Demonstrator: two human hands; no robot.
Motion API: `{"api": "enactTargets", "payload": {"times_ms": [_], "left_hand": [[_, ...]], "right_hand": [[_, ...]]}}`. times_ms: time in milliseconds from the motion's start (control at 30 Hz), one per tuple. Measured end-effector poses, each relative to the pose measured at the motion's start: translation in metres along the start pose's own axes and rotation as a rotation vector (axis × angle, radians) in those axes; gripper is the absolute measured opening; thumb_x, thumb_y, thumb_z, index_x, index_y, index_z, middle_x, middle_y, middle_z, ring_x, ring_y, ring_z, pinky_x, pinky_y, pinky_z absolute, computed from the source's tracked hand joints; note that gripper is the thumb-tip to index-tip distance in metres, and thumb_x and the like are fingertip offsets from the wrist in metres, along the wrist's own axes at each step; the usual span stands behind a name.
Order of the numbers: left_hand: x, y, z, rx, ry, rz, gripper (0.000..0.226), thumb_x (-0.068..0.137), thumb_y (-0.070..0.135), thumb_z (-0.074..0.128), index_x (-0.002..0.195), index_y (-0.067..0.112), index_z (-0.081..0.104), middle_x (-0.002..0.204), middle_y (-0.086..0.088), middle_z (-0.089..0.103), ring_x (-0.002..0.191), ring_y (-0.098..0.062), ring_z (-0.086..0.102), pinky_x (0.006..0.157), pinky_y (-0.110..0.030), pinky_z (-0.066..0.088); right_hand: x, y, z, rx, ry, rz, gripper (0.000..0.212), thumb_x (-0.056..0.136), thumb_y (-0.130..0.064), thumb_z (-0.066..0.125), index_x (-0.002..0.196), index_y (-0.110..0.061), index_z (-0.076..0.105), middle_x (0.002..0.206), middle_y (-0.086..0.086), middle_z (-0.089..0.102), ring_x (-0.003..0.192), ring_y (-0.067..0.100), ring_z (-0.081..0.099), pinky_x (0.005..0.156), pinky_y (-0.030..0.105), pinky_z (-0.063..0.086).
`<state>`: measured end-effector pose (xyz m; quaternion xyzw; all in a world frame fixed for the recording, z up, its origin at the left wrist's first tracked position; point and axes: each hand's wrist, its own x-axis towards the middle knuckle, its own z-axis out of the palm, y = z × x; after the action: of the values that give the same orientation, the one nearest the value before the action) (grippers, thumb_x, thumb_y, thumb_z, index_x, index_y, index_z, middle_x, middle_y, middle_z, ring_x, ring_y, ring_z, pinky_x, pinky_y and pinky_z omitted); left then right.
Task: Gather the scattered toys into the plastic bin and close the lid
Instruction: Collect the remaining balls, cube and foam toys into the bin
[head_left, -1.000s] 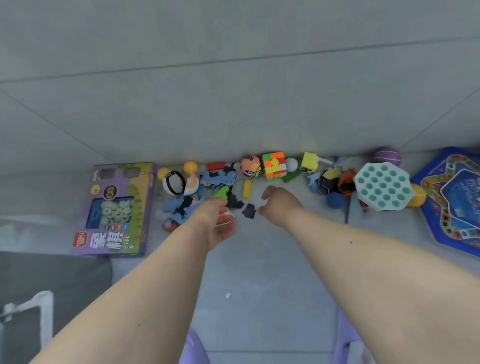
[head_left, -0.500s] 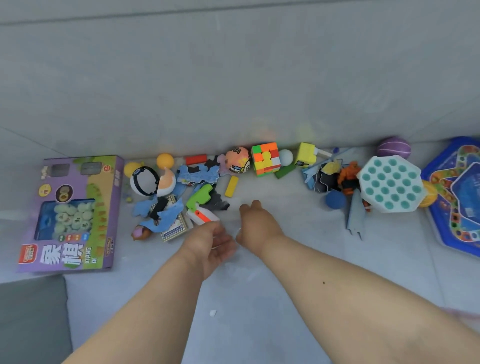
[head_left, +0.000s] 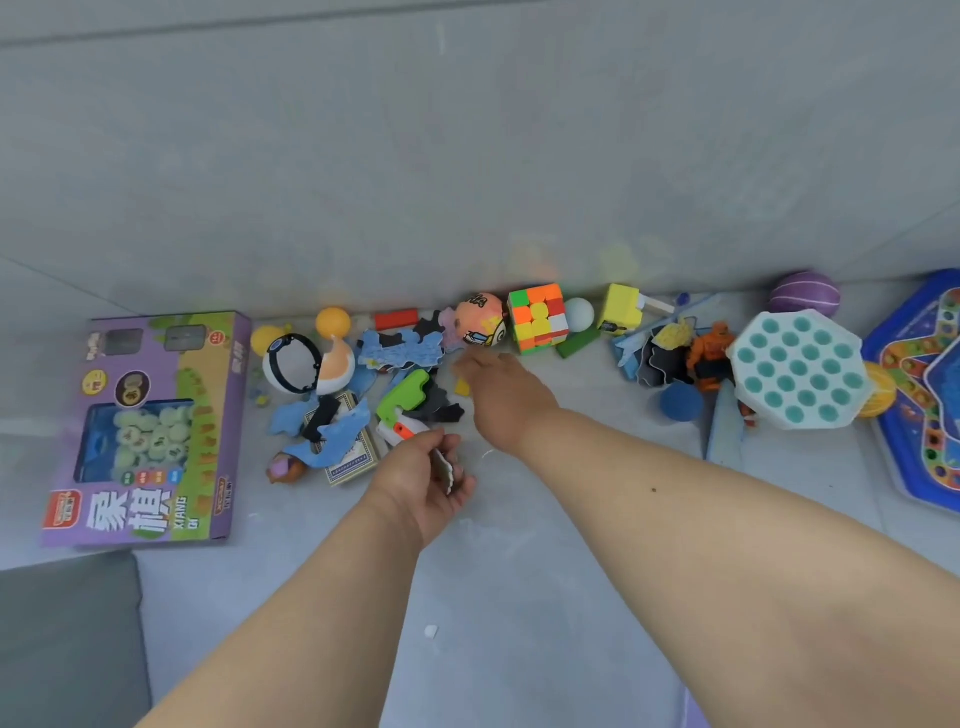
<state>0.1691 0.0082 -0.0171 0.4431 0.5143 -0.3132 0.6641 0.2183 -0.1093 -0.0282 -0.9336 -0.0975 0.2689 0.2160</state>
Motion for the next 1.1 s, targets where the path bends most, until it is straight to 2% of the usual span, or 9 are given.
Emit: {"api": "enactTargets", "payload": {"times_ms": [233, 433, 500, 600, 667, 733, 833, 967, 1100], "left_hand": [[-0.003, 0.001, -0.001, 0.052, 0.023, 0.052, 0.022, 0.097, 0.019, 0.045, 0.083, 0.008, 0.058, 0.067, -0.005, 0.048, 0.057, -0.016, 0.044, 0.056, -0.028, 0.043], [-0.003, 0.001, 0.002, -0.129, -0.013, 0.085, 0.045, 0.099, 0.046, 0.038, 0.105, 0.007, 0.061, 0.100, -0.013, 0.063, 0.080, -0.022, 0.061, 0.071, -0.037, 0.053], [-0.005, 0.003, 0.004, -0.277, -0.096, 0.048, 0.048, 0.098, 0.049, 0.037, 0.108, 0.009, 0.062, 0.102, -0.012, 0.067, 0.085, -0.023, 0.065, 0.074, -0.035, 0.053], [-0.009, 0.006, 0.009, -0.274, -0.079, 0.035, 0.039, 0.099, 0.039, 0.042, 0.072, 0.013, 0.055, 0.065, -0.003, 0.056, 0.056, -0.015, 0.054, 0.053, -0.023, 0.047], [-0.010, 0.007, 0.012, -0.205, -0.033, 0.031, 0.040, 0.099, 0.035, 0.044, 0.063, 0.017, 0.047, 0.055, 0.002, 0.043, 0.050, -0.012, 0.039, 0.048, -0.021, 0.036], [-0.009, 0.006, 0.014, -0.148, -0.011, 0.026, 0.040, 0.099, 0.034, 0.045, 0.062, 0.017, 0.045, 0.050, 0.003, 0.041, 0.048, -0.012, 0.034, 0.050, -0.024, 0.034], [-0.008, 0.005, 0.015, -0.088, 0.003, 0.036, 0.037, 0.100, 0.033, 0.045, 0.068, 0.016, 0.050, 0.045, 0.003, 0.041, 0.047, -0.012, 0.034, 0.053, -0.026, 0.037], [-0.005, 0.003, 0.013, -0.027, 0.012, 0.055, 0.027, 0.101, 0.027, 0.043, 0.085, 0.014, 0.060, 0.051, 0.003, 0.042, 0.047, -0.011, 0.036, 0.052, -0.025, 0.038], [-0.003, 0.002, 0.016, 0.011, 0.012, 0.107, 0.029, 0.100, 0.035, 0.045, 0.095, 0.013, 0.064, 0.060, 0.002, 0.044, 0.039, -0.008, 0.037, 0.048, -0.021, 0.035]], "right_hand": [[-0.015, 0.016, 0.010, -0.243, -0.036, 0.096, 0.035, 0.091, -0.002, 0.044, 0.126, -0.005, 0.042, 0.127, 0.014, 0.043, 0.111, 0.034, 0.050, 0.070, 0.036, 0.037], [-0.043, -0.013, 0.015, 0.712, 0.126, 0.179, 0.020, 0.084, -0.030, 0.066, 0.098, -0.017, 0.061, 0.078, -0.006, 0.060, 0.069, 0.009, 0.054, 0.061, 0.024, 0.042], [-0.051, -0.023, 0.015, 0.604, 0.135, 0.040, 0.015, 0.088, -0.030, 0.062, 0.093, -0.016, 0.067, 0.083, -0.001, 0.064, 0.075, 0.014, 0.059, 0.067, 0.029, 0.046], [-0.040, -0.011, 0.011, 0.353, 0.597, 0.059, 0.018, 0.083, -0.022, 0.055, 0.089, -0.010, 0.067, 0.092, 0.010, 0.061, 0.089, 0.028, 0.057, 0.071, 0.032, 0.043], [-0.022, 0.008, -0.004, 0.132, 0.762, 0.219, 0.035, 0.076, -0.019, 0.058, 0.111, -0.012, 0.062, 0.109, 0.014, 0.057, 0.101, 0.033, 0.052, 0.081, 0.033, 0.042], [-0.005, 0.026, -0.020, -0.077, 0.546, 0.328, 0.057, 0.080, -0.021, 0.060, 0.135, -0.023, 0.044, 0.131, 0.016, 0.041, 0.116, 0.035, 0.042, 0.091, 0.038, 0.039], [0.011, 0.038, -0.032, -0.270, 0.372, 0.339, 0.063, 0.086, -0.024, 0.056, 0.142, -0.032, 0.029, 0.137, 0.016, 0.031, 0.119, 0.034, 0.038, 0.092, 0.041, 0.039], [0.010, 0.037, -0.033, -0.166, 0.328, 0.350, 0.058, 0.079, -0.026, 0.063, 0.130, -0.026, 0.035, 0.120, 0.017, 0.040, 0.111, 0.035, 0.042, 0.077, 0.035, 0.042], [-0.016, 0.023, -0.021, 0.342, 0.543, 0.412, 0.053, 0.072, -0.032, 0.065, 0.121, -0.023, 0.047, 0.109, 0.010, 0.047, 0.102, 0.029, 0.046, 0.078, 0.030, 0.037]]}}
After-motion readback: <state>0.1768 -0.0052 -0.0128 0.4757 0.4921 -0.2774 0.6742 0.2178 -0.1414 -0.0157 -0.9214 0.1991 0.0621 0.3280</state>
